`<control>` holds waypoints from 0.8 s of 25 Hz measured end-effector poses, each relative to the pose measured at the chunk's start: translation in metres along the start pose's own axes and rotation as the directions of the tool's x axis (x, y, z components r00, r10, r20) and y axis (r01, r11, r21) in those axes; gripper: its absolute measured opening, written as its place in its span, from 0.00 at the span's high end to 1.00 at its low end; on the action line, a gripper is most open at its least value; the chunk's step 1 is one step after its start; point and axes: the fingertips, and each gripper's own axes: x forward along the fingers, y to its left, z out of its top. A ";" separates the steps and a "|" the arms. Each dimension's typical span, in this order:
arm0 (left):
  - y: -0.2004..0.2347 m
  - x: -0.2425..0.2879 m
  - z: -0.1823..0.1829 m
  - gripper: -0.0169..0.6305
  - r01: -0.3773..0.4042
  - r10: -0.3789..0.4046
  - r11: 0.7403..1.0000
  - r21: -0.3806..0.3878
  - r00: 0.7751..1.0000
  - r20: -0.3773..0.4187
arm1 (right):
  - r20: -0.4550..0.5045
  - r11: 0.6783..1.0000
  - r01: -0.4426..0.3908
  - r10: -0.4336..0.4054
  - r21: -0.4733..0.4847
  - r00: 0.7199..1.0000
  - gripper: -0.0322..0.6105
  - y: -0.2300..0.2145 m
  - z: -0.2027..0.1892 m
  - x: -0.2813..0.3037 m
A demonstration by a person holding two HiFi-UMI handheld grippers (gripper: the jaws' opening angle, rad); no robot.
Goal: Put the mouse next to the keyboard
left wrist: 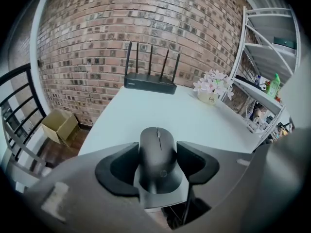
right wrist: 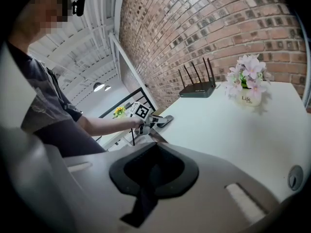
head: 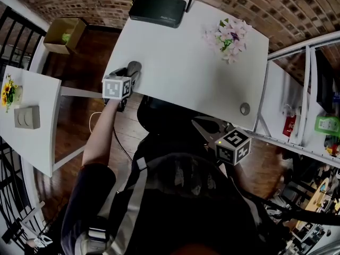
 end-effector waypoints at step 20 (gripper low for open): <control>0.059 -0.015 0.006 0.59 -0.060 0.061 0.997 -0.044 0.998 0.026 | -0.027 1.000 -0.002 0.002 0.005 1.000 0.94 0.005 0.009 0.019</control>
